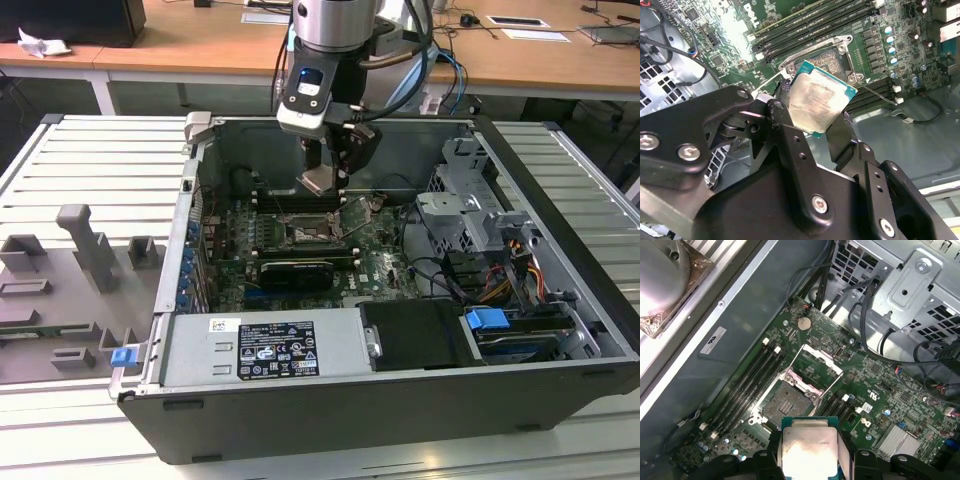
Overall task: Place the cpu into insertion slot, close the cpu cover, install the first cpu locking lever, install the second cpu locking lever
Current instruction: 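Place the cpu into insertion slot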
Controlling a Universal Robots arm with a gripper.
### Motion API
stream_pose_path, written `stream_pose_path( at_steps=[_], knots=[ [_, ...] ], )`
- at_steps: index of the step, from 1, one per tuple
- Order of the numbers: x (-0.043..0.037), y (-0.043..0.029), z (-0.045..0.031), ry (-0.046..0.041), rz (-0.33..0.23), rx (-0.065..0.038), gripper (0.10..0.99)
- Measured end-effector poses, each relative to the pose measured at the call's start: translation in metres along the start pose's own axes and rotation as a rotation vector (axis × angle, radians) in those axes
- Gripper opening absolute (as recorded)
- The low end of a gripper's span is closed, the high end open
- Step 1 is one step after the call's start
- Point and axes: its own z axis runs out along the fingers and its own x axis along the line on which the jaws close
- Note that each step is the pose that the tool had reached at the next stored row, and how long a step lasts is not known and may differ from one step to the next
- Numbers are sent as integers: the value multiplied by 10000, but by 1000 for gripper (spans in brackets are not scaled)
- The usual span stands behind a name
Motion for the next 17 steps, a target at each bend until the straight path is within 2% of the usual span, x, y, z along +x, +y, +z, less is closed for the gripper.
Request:
stream_pose_path(
  at_steps=[17],
  knots=[
    [0,-1,10,-49,616,-11,533]
  ],
)
